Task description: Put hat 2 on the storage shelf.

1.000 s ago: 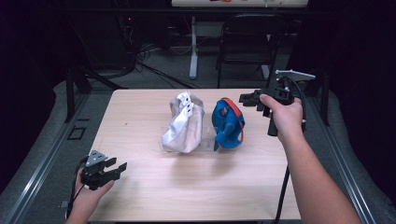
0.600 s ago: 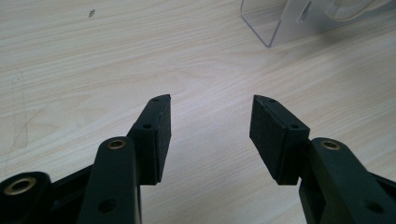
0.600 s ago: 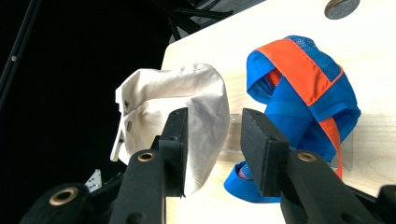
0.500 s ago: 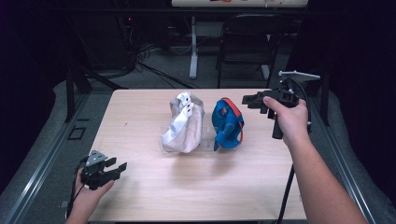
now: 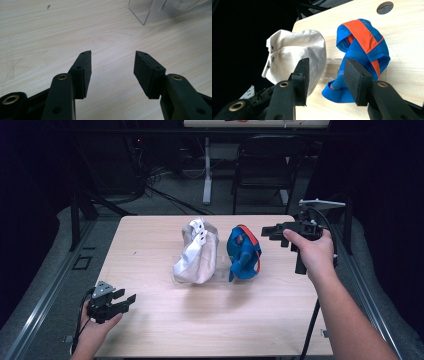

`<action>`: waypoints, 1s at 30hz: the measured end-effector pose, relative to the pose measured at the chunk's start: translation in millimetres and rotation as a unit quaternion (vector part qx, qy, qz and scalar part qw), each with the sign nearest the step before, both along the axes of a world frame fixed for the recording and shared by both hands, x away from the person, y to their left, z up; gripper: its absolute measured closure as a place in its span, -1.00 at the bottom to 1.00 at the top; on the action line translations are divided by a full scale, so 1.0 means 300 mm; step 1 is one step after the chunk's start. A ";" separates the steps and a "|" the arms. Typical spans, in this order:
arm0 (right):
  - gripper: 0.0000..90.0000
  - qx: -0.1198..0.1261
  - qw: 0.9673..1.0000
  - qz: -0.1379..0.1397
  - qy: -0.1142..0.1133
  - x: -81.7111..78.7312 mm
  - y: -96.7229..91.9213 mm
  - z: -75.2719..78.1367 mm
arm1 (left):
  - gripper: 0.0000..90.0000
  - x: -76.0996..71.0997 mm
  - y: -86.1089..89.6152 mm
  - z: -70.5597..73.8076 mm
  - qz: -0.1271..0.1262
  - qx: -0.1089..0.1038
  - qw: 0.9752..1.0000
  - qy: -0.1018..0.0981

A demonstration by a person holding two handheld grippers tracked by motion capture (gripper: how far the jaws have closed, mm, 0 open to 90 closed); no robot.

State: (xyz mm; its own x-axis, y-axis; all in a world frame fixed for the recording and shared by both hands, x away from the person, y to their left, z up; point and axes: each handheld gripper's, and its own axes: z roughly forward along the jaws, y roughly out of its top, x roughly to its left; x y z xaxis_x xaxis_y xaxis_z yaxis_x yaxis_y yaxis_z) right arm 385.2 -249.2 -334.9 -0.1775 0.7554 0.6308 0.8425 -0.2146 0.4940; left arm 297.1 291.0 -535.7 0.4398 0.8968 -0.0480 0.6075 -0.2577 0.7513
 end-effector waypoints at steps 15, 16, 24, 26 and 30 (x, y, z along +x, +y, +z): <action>0.13 -0.031 0.999 0.028 -0.033 -0.094 0.013 -0.043 | 0.07 0.001 -0.002 -0.006 0.003 -0.002 1.000 -0.002; 0.13 -0.032 0.998 0.030 -0.033 -0.100 0.012 -0.050 | 0.07 0.001 -0.002 -0.006 0.003 -0.002 1.000 -0.001; 0.11 -0.041 0.997 0.034 -0.048 -0.167 0.005 -0.117 | 0.07 0.002 -0.003 -0.010 0.002 -0.004 1.000 0.000; 0.11 -0.037 0.998 0.039 -0.045 -0.183 0.009 -0.141 | 0.07 0.002 -0.003 -0.011 0.001 -0.002 1.000 0.001; 0.11 -0.057 0.996 0.043 -0.050 -0.214 0.028 -0.183 | 0.07 0.002 -0.005 -0.011 0.000 -0.001 1.000 0.002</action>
